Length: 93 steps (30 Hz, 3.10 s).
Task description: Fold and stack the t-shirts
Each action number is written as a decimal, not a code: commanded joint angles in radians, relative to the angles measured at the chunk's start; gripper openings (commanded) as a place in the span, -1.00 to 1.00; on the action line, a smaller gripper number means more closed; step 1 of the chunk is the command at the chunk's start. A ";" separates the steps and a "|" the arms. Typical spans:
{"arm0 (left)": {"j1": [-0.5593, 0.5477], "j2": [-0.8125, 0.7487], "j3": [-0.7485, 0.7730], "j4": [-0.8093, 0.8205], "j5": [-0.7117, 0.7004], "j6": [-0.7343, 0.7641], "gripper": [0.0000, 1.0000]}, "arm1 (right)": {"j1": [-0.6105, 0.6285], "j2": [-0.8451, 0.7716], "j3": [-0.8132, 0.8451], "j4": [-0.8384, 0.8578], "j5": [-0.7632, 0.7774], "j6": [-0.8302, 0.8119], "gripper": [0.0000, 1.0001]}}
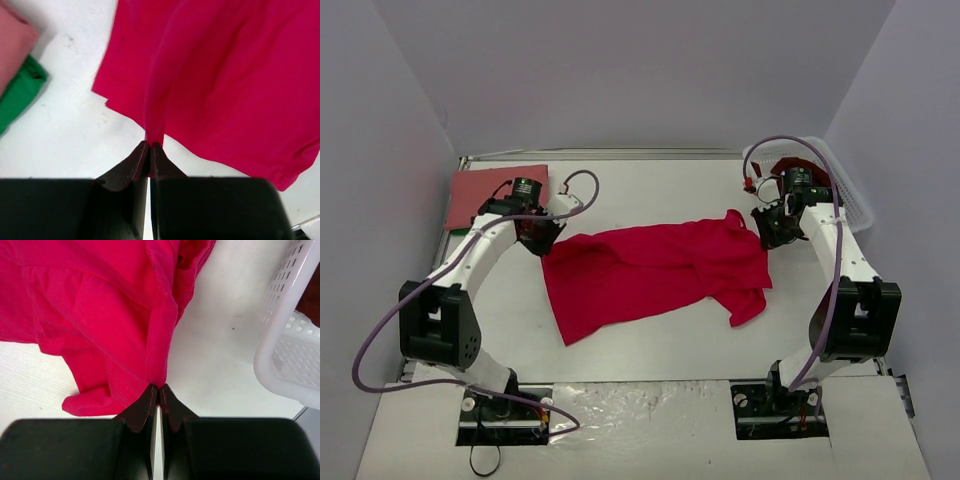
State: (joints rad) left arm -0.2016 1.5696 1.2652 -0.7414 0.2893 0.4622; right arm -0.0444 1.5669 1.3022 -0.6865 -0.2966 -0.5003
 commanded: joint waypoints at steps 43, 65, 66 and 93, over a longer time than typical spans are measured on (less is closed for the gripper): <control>0.139 -0.218 0.896 0.004 -0.113 -0.324 -0.95 | -0.009 0.027 1.094 0.064 -0.036 0.183 -1.00; 0.162 -0.666 0.527 -0.084 -0.150 -0.280 -0.95 | -0.109 -0.504 0.784 0.019 -0.026 0.215 -1.00; 0.160 -0.651 0.517 -0.069 -0.145 -0.281 -0.95 | -0.109 -0.460 0.793 0.028 -0.024 0.217 -1.00; 0.096 0.487 0.685 0.307 -0.311 -0.073 0.94 | 0.101 0.515 0.897 0.030 0.183 0.163 1.00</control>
State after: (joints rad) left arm -0.0761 2.2581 1.9682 -0.4850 0.0341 0.3462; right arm 0.0605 2.1723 2.2345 -0.6296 -0.1345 -0.3195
